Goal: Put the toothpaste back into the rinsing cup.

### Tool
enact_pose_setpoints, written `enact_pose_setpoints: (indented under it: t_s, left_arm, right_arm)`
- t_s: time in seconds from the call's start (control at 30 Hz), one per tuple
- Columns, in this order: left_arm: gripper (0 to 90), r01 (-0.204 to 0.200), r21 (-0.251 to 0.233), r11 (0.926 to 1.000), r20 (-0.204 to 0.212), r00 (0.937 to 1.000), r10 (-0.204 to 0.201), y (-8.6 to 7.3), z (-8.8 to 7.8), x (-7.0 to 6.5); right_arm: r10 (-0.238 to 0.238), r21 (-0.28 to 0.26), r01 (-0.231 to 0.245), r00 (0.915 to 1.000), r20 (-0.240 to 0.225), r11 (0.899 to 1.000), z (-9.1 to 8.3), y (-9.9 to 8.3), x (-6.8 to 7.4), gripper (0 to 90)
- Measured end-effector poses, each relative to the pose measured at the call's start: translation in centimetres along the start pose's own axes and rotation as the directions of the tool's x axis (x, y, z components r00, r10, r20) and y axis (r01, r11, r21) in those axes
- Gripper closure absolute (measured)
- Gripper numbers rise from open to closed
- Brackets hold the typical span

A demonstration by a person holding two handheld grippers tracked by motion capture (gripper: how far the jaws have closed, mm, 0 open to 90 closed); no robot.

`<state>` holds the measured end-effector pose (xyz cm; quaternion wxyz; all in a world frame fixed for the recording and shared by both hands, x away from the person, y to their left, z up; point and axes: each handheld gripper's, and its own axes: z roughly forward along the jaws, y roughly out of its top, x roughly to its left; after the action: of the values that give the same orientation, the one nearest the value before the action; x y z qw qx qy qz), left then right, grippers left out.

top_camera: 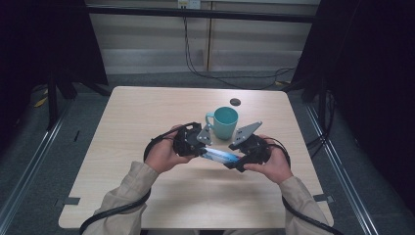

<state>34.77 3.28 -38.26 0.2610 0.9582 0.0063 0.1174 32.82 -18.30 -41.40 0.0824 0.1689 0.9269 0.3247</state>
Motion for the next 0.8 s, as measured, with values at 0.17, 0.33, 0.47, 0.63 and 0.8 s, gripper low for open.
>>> enact_pose_setpoints:
  t_s: [0.17, 0.33, 0.47, 0.63, 0.8]
  left_arm:
    - [82.7, 0.007, -0.026, 0.9996, 0.016, 0.9999, -0.006, 0.8, -0.2, -0.1]
    - [82.3, 0.037, -0.108, 0.9934, 0.023, 0.9991, -0.035, 0.7, -1.0, 0.4]
    - [78.0, 0.046, -0.155, 0.9868, 0.016, 0.9989, -0.044, 0.6, -1.6, 0.7]
    - [54.0, 0.062, -0.144, 0.9876, -0.037, 0.9969, -0.069, 0.0, -1.8, 0.9]
    - [32.8, 0.119, -0.168, 0.9785, -0.076, 0.9881, -0.134, -1.4, -2.5, 1.5]
  right_arm:
    - [-0.019, 0.05, 0.018, 0.9998, 0.008, 0.999, 2.1, 1.1, 0.2, 59.8]
    - [-0.001, 0.026, 0.001, 0.9998, -0.019, 1.0, 2.0, 1.1, -0.1, 66.0]
    - [0.017, 0.025, -0.016, 0.9995, -0.028, 1.0, 1.6, 1.4, -0.1, 69.1]
    - [0.034, 0.019, -0.033, 0.9989, -0.033, 0.999, 1.3, 1.2, -0.2, 70.2]
    - [0.06, 0.014, -0.06, 0.9979, -0.025, 0.998, 0.8, 0.4, -0.7, 70.1]
